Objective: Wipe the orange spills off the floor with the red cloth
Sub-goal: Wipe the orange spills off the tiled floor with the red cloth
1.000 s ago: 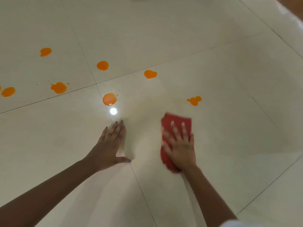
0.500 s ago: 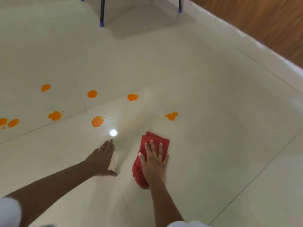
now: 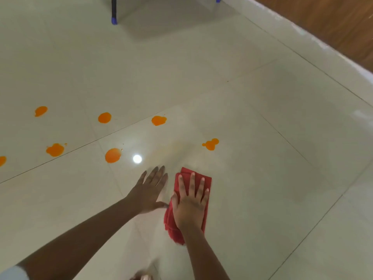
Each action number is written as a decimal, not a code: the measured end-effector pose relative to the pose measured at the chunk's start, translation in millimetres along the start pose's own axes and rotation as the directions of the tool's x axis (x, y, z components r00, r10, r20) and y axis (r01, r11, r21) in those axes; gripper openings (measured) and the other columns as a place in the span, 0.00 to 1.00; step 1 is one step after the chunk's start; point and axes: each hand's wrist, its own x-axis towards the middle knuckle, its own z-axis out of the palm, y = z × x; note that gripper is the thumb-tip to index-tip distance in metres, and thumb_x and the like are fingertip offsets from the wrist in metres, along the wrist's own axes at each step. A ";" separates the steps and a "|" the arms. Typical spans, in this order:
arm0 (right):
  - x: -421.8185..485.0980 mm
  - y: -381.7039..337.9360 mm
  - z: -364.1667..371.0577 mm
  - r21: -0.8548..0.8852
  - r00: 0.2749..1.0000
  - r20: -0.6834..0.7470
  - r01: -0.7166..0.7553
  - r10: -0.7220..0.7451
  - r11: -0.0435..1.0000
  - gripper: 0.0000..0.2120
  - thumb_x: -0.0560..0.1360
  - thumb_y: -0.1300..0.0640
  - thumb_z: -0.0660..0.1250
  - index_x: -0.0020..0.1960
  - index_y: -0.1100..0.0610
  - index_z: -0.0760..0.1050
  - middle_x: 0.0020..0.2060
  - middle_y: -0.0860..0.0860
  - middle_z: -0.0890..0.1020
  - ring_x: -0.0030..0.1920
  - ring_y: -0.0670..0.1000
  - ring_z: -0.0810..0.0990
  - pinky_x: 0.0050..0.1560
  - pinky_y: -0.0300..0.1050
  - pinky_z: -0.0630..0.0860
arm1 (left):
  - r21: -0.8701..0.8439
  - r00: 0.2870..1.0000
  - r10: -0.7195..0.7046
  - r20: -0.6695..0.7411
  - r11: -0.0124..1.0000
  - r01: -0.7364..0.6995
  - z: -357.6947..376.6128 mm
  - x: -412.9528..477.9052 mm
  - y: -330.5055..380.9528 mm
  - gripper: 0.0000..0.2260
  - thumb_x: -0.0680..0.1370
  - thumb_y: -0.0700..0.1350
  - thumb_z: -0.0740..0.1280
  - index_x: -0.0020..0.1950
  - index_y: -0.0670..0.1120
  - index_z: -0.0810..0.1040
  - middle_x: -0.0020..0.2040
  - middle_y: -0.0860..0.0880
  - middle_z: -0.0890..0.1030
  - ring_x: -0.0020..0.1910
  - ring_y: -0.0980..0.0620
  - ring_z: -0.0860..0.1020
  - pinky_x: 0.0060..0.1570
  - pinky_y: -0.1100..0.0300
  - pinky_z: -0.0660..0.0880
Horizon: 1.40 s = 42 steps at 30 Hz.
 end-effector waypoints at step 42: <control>97.2 26.2 -12.3 -0.094 0.939 -0.165 0.290 -0.302 0.953 0.27 0.76 0.45 0.52 0.74 0.40 0.54 0.76 0.52 0.56 0.75 0.63 0.50 0.72 0.65 0.49 | -0.266 0.990 0.053 -0.130 0.960 -0.086 -5.5 36.2 -25.3 0.56 0.56 0.82 0.42 0.70 0.46 0.29 0.74 0.50 0.29 0.72 0.54 0.28 0.71 0.61 0.32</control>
